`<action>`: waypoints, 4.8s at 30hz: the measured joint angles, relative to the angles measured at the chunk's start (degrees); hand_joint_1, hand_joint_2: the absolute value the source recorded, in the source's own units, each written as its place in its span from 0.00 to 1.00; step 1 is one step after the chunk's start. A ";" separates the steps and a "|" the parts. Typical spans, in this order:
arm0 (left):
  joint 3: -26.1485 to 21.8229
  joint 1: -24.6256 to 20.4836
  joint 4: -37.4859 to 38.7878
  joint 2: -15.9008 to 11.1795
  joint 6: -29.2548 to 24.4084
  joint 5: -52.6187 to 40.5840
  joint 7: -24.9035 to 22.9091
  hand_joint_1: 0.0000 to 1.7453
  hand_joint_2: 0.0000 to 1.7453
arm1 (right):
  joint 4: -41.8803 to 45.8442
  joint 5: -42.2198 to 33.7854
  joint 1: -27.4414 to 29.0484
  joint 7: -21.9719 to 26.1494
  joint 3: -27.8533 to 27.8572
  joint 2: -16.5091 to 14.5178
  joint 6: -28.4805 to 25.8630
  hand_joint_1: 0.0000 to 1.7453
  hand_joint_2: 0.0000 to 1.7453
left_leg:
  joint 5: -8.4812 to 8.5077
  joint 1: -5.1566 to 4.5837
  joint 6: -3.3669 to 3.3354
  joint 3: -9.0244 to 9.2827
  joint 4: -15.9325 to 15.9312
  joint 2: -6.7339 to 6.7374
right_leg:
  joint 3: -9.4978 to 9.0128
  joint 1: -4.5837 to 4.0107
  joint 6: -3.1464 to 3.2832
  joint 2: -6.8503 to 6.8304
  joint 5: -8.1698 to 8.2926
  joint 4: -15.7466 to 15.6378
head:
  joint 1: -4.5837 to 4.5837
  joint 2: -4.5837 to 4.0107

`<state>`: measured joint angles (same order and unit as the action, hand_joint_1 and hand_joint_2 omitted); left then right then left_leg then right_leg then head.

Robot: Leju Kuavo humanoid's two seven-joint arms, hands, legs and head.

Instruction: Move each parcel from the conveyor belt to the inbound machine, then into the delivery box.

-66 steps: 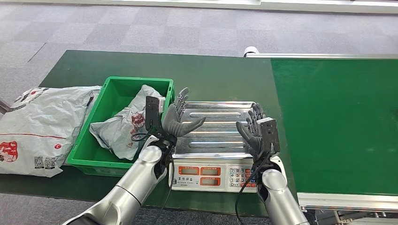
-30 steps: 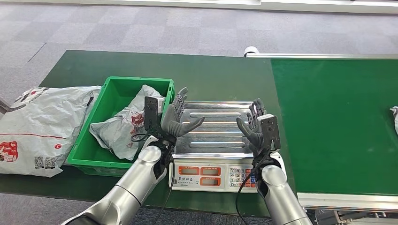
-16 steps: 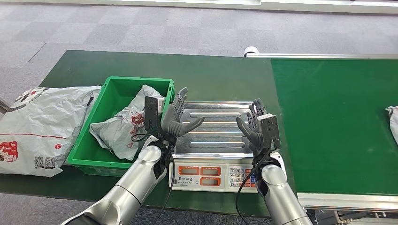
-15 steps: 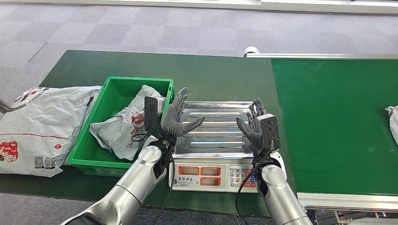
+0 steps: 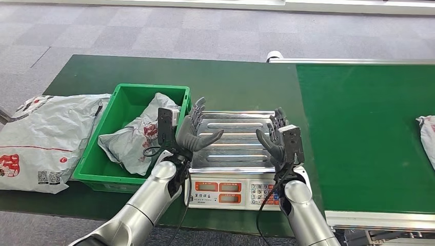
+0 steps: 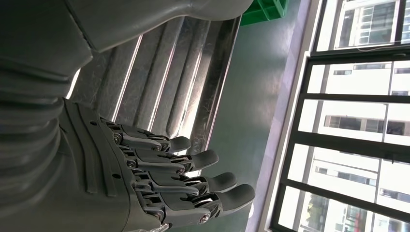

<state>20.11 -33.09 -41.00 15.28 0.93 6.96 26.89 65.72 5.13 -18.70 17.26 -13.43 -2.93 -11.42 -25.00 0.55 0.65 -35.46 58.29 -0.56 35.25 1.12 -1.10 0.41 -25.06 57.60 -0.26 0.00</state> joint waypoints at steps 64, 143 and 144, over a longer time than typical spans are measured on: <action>0.00 -0.76 0.36 -1.15 0.65 0.31 -0.15 0.00 1.00 | -1.79 1.88 -1.69 -1.76 2.71 -0.10 -3.08 0.00 1.00 | 0.02 0.00 0.01 0.05 0.01 0.02 | -0.01 0.01 0.00 0.02 0.02 0.00 | 0.00 0.00; -0.30 12.49 -15.89 -4.90 0.97 3.44 -2.96 0.00 1.00 | -29.33 84.82 -5.42 -44.05 26.83 21.80 -12.97 0.00 1.00 | -0.10 -0.03 -0.08 0.04 -0.01 -0.07 | -0.10 0.07 -0.05 -0.07 -0.05 -0.04 | 0.00 0.00; -0.33 12.62 -16.04 -4.90 0.95 3.42 -3.00 0.00 1.00 | -29.58 84.84 -5.43 -44.13 26.83 21.80 -13.03 0.00 1.00 | -0.10 -0.03 -0.08 0.04 -0.01 -0.06 | -0.10 0.07 -0.05 -0.07 -0.05 -0.04 | 0.00 0.00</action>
<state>19.78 -20.47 -57.05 10.38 1.88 10.37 23.90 36.15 89.97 -24.13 -26.87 13.40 18.86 -24.45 -25.11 0.53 0.57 -35.42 58.28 -0.63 35.15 1.19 -1.15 0.34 -25.11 57.56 -0.26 0.00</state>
